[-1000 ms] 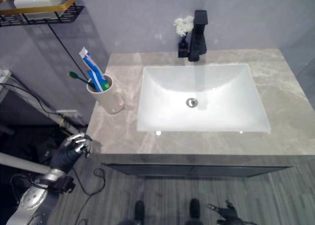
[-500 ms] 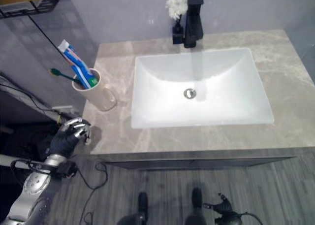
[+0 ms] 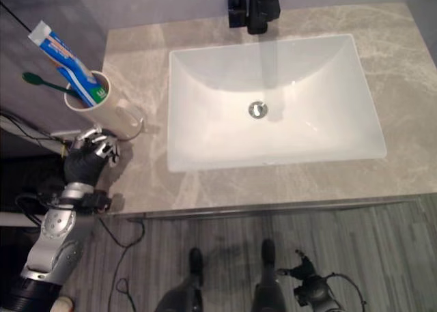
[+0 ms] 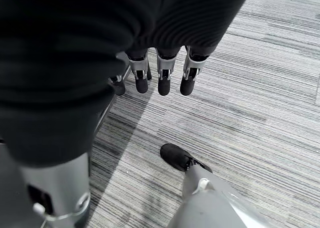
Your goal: Put brush and paste in cup on sink, flatten towel.
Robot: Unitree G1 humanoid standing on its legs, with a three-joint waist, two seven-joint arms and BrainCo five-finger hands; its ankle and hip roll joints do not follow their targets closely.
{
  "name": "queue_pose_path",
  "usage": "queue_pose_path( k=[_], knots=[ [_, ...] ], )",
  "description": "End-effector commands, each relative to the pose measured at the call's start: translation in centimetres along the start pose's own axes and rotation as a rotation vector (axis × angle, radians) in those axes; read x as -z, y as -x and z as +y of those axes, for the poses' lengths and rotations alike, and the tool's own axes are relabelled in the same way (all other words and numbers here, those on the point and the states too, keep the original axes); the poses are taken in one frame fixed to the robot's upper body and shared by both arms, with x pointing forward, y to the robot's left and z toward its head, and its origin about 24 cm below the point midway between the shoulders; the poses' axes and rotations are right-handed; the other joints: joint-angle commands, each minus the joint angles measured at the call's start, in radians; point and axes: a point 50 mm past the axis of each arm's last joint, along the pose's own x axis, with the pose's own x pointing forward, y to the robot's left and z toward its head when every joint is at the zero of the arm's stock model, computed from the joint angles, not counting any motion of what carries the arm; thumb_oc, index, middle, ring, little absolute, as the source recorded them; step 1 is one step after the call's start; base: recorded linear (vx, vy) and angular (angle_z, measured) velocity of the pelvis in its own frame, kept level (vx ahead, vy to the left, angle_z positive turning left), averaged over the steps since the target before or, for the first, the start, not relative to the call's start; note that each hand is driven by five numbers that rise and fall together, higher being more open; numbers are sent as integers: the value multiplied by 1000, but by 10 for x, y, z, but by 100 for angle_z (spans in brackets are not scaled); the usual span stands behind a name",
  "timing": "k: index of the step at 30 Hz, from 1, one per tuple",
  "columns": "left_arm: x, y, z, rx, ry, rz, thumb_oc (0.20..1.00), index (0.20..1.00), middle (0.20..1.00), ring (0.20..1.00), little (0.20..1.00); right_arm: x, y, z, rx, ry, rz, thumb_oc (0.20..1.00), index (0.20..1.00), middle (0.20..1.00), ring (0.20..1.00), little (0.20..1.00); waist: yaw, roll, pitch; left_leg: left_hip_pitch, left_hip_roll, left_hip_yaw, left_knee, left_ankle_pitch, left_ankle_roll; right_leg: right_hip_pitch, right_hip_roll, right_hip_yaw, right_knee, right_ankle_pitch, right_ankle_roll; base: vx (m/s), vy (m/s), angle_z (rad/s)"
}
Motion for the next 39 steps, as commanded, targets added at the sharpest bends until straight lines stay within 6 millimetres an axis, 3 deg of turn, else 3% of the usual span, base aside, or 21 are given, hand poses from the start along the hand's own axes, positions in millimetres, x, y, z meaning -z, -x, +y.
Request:
queue_pose_path(
  k=[1, 4, 15, 27, 39],
  knots=[
    [-10, -5, 15, -48, -83, -52, 200, 200, 200, 200, 200, -12, -1, -2, 18, 16, -54, 1000, 1000, 1000, 1000, 1000, -19, -38, -9, -45, 18, -38, 4, 34, -14, 9, -76, 1, -1, 12, 50, -6, -7, -19],
    [-30, -27, 16, -48, -114, -132, 200, 200, 200, 200, 200, -12, -2, -4, 17, 32, -56, 1000, 1000, 1000, 1000, 1000, -28, -39, -8, -57, 22, -40, 4, 37, -17, -3, -72, 8, -1, 15, 50, -1, -4, -3],
    [-58, -74, 21, -98, -188, -214, 200, 200, 200, 200, 200, -20, -4, -2, 10, 41, -75, 1000, 1000, 1000, 1000, 1000, -56, -44, -8, -77, 22, -43, 4, 39, -20, -25, -72, 18, -1, 20, 55, 0, 0, 0],
    [-73, -104, 16, -124, -153, -233, 200, 200, 200, 200, 200, -23, -5, -1, 5, 57, -79, 1000, 1000, 1000, 1000, 1000, -72, -42, -12, -89, 27, -45, 4, 43, -23, -41, -66, 28, -1, 20, 56, 0, -1, 0],
    [-76, -123, 26, -192, -177, -191, 200, 200, 200, 200, 200, -28, -5, 0, -5, 72, -106, 1000, 1000, 1000, 1000, 1000, -91, -38, -16, -92, 33, -39, 4, 42, -26, -56, -59, 41, -1, 22, 56, 4, -5, -4]
  ],
)
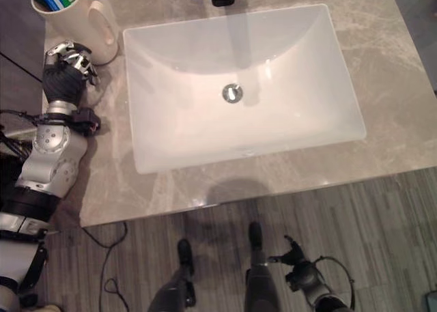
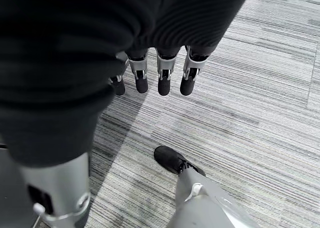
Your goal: Put brush and paste in cup on sink, flatten towel.
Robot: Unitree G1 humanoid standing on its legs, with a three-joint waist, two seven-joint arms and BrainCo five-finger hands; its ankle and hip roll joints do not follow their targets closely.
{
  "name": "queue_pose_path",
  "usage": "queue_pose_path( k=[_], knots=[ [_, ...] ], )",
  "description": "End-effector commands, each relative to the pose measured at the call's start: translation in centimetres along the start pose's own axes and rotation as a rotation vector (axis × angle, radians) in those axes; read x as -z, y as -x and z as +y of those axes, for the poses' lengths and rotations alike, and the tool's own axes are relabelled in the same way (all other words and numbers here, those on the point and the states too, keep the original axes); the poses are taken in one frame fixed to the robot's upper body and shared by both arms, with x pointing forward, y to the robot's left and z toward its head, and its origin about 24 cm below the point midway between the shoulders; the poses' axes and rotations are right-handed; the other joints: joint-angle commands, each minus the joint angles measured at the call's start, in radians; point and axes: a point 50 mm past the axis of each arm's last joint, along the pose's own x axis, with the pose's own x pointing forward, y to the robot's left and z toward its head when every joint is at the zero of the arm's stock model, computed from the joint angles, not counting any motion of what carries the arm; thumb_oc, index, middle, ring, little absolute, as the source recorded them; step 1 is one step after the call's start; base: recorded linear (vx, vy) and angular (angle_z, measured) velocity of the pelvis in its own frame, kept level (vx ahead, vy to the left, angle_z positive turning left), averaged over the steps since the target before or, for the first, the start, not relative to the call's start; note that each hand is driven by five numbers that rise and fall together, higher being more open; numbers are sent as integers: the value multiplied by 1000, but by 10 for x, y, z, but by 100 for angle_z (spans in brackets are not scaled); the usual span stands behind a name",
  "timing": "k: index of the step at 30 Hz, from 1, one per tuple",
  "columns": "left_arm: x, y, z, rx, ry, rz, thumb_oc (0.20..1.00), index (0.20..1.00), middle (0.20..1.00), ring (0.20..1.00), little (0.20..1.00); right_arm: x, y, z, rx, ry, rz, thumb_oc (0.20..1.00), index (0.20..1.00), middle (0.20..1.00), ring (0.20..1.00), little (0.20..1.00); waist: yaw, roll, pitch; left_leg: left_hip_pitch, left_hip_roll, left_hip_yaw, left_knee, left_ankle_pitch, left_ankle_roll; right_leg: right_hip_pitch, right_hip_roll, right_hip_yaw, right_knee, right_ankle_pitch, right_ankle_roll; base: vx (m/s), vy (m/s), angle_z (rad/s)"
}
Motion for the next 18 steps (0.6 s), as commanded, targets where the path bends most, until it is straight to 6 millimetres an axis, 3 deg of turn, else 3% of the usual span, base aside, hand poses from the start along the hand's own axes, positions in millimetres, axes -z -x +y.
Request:
queue_pose_path(
  k=[1, 13, 18],
  knots=[
    [-23, -17, 17, -50, -56, -69, 200, 200, 200, 200, 200, 7, 2, -2, 11, 1, 12, 1000, 1000, 1000, 1000, 1000, -10, -7, -38, -53, 20, -70, 4, 37, -21, 3, -75, 10, -2, 5, 66, 11, -7, -3],
    [-35, -35, 25, -113, -99, -81, 200, 200, 200, 200, 200, 11, 4, 1, -4, 9, 20, 1000, 1000, 1000, 1000, 1000, -24, -9, -46, -60, 25, -68, 4, 36, -24, -10, -69, 18, -2, 4, 67, 0, 0, 0],
    [-41, -45, 16, -117, -75, -87, 200, 200, 200, 200, 200, 10, 4, 4, -12, 12, 25, 1000, 1000, 1000, 1000, 1000, -25, -7, -55, -61, 27, -74, 4, 35, -25, -3, -69, 14, -2, 0, 67, 0, 0, 0]
  ],
)
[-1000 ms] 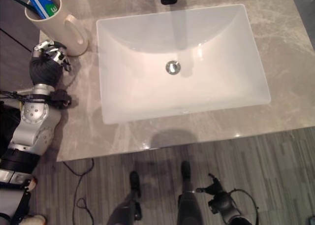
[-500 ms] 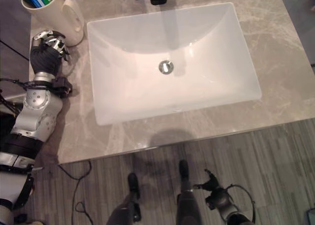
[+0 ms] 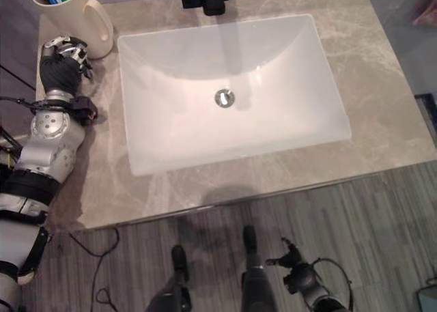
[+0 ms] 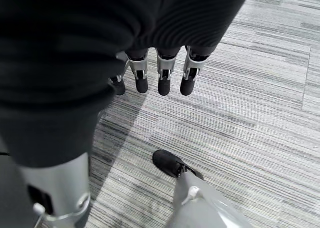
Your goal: Put brush and paste in cup on sink, flatten towel.
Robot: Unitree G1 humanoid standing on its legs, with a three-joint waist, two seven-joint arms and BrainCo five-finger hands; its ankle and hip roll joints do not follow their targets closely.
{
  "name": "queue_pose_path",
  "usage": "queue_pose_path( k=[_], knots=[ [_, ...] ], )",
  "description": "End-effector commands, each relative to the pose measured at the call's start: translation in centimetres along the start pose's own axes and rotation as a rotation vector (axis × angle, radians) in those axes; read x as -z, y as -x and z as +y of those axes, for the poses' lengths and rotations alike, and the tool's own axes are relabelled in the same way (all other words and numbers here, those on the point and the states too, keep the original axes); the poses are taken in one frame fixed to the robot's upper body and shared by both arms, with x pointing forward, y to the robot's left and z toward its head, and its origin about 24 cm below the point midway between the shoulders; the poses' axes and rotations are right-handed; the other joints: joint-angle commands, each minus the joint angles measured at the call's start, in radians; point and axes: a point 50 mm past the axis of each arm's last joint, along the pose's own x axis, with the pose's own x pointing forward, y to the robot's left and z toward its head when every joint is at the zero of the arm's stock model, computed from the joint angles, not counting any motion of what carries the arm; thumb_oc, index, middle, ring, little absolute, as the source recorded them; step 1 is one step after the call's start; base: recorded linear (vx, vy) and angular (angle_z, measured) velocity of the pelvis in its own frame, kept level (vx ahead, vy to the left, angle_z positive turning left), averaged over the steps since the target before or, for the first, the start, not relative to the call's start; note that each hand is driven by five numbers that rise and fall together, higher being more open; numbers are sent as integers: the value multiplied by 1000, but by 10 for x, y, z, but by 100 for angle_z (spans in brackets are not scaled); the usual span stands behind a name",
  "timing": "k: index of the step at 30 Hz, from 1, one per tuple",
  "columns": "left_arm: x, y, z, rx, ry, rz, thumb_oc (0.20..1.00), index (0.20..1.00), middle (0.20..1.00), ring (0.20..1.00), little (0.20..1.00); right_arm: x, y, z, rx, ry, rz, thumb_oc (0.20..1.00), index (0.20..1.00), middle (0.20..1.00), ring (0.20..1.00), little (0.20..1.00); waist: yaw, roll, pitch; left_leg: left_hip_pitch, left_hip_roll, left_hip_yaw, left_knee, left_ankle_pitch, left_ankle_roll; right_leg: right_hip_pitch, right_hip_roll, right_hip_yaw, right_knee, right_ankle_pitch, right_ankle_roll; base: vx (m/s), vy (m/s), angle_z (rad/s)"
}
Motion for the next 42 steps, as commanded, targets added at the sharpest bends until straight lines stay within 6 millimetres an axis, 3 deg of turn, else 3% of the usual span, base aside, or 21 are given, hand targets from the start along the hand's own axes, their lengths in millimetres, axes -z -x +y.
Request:
queue_pose_path(
  k=[1, 8, 12, 17, 25, 33, 42],
  knots=[
    [-43, -20, 15, -62, 8, -130, 200, 200, 200, 200, 200, 8, 2, -7, 25, 8, 13, 1000, 1000, 1000, 1000, 1000, 1, 23, -2, -43, 26, -81, 4, 34, -25, 20, -69, 8, -2, -5, 68, 0, 0, 0],
    [-34, 0, 9, -1, 49, -146, 200, 200, 200, 200, 200, 12, 3, -5, 20, 10, 28, 1000, 1000, 1000, 1000, 1000, 19, 20, -21, -26, 26, -89, 4, 28, -25, 49, -67, -9, -2, -20, 63, 11, -6, 1],
    [-25, 25, 31, -8, 46, -144, 200, 200, 200, 200, 200, 16, 3, -9, 29, 22, 44, 1000, 1000, 1000, 1000, 1000, 49, 18, -28, -21, 26, -98, 4, 27, -26, 64, -63, -28, -2, -27, 58, -1, -13, 5],
    [-19, 34, 60, -84, 3, -118, 200, 200, 200, 200, 200, 11, 2, -14, 42, 24, 25, 1000, 1000, 1000, 1000, 1000, 61, 24, -26, -25, 27, -97, 4, 29, -27, 60, -61, -32, -2, -27, 56, -6, -2, 8],
    [-20, 14, 61, -122, -19, -90, 200, 200, 200, 200, 200, 13, 3, -14, 29, 42, 23, 1000, 1000, 1000, 1000, 1000, 42, 32, -13, -38, 26, -91, 4, 32, -29, 41, -65, -27, -2, -19, 60, -1, 1, 1],
    [-18, -4, 30, -55, 26, -53, 200, 200, 200, 200, 200, 8, 1, -11, 12, 59, 10, 1000, 1000, 1000, 1000, 1000, 17, 39, -8, -53, 23, -83, 4, 32, -27, 12, -65, 3, -2, -9, 63, 4, 5, -4],
    [-25, -20, 30, -121, 0, -42, 200, 200, 200, 200, 200, 1, 1, -14, 25, 45, -23, 1000, 1000, 1000, 1000, 1000, 0, 42, -3, -62, 25, -74, 4, 34, -28, -10, -58, 21, -2, -5, 64, -4, 1, -9]
  ],
)
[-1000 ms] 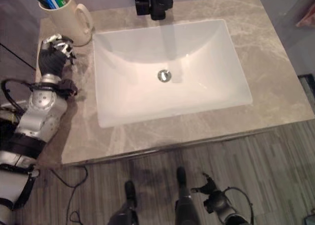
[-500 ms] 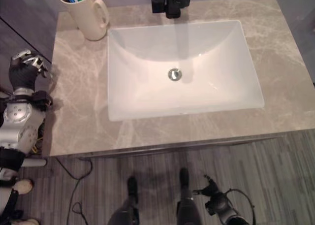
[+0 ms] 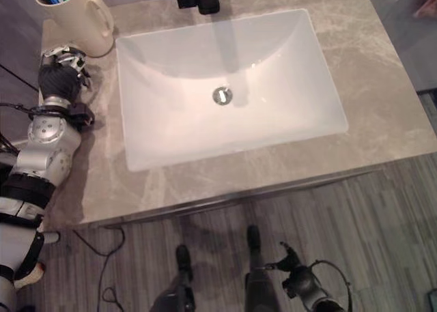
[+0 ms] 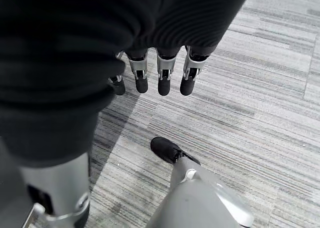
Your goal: Put brush and paste in cup on sink, flatten towel.
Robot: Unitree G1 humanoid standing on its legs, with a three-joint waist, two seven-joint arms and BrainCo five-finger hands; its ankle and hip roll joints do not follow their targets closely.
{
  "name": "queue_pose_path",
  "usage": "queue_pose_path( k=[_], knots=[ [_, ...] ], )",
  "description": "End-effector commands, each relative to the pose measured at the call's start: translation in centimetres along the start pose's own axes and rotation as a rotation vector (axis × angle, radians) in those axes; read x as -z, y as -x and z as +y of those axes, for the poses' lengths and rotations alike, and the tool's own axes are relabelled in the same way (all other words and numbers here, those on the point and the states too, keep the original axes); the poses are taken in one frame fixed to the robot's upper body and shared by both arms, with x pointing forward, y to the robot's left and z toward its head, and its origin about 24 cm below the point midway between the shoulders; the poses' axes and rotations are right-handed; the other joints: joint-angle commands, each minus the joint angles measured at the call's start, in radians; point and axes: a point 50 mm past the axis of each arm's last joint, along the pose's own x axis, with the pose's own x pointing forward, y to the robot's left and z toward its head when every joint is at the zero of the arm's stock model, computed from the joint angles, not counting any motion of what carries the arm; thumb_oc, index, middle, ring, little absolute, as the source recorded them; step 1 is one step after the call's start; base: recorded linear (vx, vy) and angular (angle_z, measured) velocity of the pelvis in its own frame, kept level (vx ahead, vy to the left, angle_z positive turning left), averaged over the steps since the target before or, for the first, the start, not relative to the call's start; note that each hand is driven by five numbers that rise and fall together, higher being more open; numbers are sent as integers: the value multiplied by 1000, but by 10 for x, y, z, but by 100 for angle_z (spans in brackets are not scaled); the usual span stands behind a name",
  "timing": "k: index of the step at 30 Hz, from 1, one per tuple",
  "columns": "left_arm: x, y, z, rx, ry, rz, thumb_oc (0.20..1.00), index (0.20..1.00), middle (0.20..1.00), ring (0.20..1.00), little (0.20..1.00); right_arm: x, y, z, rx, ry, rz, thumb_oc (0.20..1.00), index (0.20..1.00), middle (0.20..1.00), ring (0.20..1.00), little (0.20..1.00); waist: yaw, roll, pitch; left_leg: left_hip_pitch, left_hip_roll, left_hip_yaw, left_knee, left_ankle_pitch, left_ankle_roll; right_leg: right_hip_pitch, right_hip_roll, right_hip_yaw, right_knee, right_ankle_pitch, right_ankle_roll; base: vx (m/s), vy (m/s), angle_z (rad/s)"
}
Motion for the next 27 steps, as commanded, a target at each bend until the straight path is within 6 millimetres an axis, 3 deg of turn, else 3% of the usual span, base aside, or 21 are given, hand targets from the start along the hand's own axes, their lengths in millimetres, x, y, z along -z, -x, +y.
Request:
queue_pose_path(
  k=[1, 8, 13, 18, 21, 23, 27],
  knots=[
    [-36, -21, 15, -86, -2, -95, 200, 200, 200, 200, 200, 0, 0, -18, 44, 12, -21, 1000, 1000, 1000, 1000, 1000, -23, -4, 26, -13, 13, -80, 4, 10, -21, 47, -74, 9, -1, -25, 77, -5, -6, -9],
    [-47, -34, 29, -161, -84, -79, 200, 200, 200, 200, 200, 5, 2, -15, 30, 14, -14, 1000, 1000, 1000, 1000, 1000, -38, -12, 31, -27, 18, -81, 4, 13, -23, 32, -66, 13, -1, -22, 79, -1, -2, -1],
    [-63, -42, 27, -183, -105, -110, 200, 200, 200, 200, 200, 8, 2, -12, 14, 17, -10, 1000, 1000, 1000, 1000, 1000, -47, -23, 34, -47, 19, -88, 4, 18, -23, 17, -64, 12, -1, -15, 81, 0, 0, 0],
    [-56, -38, 24, -165, -109, -104, 200, 200, 200, 200, 200, 5, 1, -11, 18, 5, -12, 1000, 1000, 1000, 1000, 1000, -39, -26, 31, -57, 14, -95, 4, 22, -21, 13, -64, 9, -1, -13, 79, 0, 1, 2],
    [-49, -34, 46, -196, -252, -71, 200, 200, 200, 200, 200, 4, 2, -13, 25, 8, -25, 1000, 1000, 1000, 1000, 1000, -29, -22, 32, -51, 12, -94, 4, 17, -19, 20, -67, 4, -1, -18, 79, 0, 0, 0],
    [-49, -33, 53, -227, -239, -60, 200, 200, 200, 200, 200, 1, 1, -15, 27, 9, -37, 1000, 1000, 1000, 1000, 1000, -29, -24, 33, -57, 10, -93, 4, 21, -17, 12, -67, 6, -1, -12, 80, 0, 0, 0],
    [-56, -37, 55, -255, -271, -72, 200, 200, 200, 200, 200, 1, 1, -16, 28, 17, -34, 1000, 1000, 1000, 1000, 1000, -29, -28, 37, -68, 12, -98, 4, 25, -17, 5, -66, 5, -1, -8, 81, 0, 0, 0]
  ],
)
